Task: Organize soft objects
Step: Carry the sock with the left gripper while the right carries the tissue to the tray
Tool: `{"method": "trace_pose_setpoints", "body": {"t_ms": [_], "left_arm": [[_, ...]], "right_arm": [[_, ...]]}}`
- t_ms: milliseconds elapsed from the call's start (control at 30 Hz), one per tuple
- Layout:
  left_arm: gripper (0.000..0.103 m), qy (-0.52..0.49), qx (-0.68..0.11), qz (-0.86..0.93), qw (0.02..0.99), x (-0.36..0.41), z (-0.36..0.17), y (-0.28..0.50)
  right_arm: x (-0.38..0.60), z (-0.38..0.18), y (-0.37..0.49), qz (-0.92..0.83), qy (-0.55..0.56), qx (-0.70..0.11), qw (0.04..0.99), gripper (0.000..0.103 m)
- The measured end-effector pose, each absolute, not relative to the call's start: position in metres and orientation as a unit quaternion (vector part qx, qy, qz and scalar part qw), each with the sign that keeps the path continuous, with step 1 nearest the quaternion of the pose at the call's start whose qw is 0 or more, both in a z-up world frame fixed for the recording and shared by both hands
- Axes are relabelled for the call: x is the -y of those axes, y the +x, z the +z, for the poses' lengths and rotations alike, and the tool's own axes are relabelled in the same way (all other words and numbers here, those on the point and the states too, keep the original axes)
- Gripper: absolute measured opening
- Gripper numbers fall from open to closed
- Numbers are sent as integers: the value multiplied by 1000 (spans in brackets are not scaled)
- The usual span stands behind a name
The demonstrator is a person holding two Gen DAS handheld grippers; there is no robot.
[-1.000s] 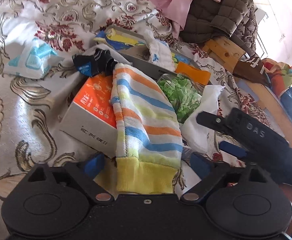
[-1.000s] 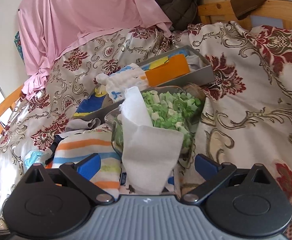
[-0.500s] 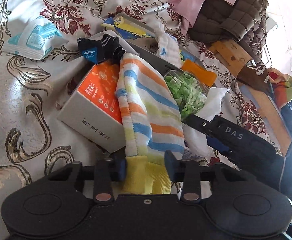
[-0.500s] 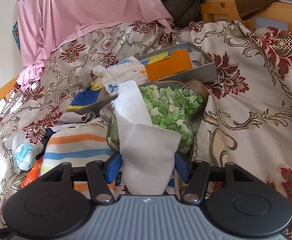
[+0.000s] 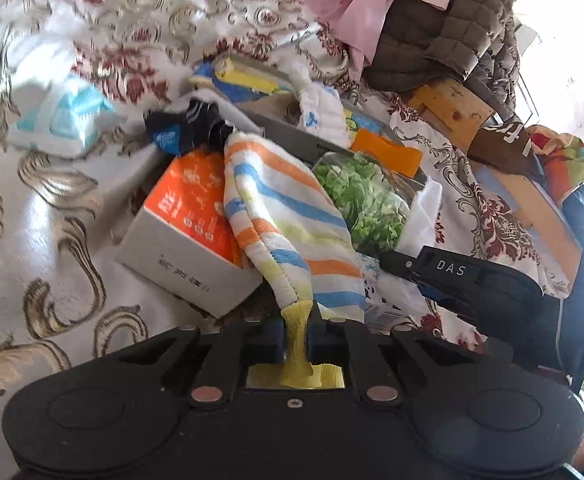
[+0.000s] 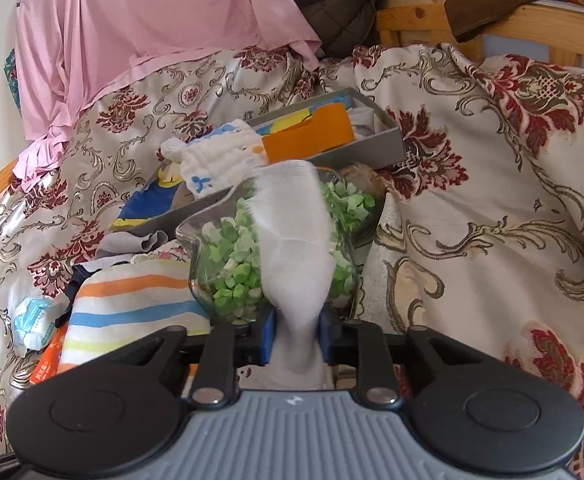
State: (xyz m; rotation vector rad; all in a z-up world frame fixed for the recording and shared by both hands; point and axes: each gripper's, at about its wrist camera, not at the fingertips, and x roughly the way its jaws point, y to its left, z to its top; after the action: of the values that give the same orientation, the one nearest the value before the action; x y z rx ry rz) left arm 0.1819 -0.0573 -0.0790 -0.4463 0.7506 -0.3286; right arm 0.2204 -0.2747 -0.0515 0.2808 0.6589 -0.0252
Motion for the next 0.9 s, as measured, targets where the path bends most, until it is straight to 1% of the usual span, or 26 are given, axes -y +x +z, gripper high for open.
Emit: {"method": "trace_pose_setpoints", "body": {"t_ms": [200, 400, 600, 900], "left_arm": [[9, -173, -358, -122, 909, 59, -67, 169], [9, -158, -354, -50, 921, 48, -58, 154], [9, -119, -315, 14, 941, 37, -42, 144], [8, -78, -235, 25, 968, 40, -3, 146]], "right_arm": [[269, -43, 214, -14, 106, -310, 945, 18], [264, -35, 205, -13, 86, -293, 952, 18], [263, -28, 199, -1, 82, -279, 957, 18], [254, -18, 192, 28, 63, -255, 965, 18]]}}
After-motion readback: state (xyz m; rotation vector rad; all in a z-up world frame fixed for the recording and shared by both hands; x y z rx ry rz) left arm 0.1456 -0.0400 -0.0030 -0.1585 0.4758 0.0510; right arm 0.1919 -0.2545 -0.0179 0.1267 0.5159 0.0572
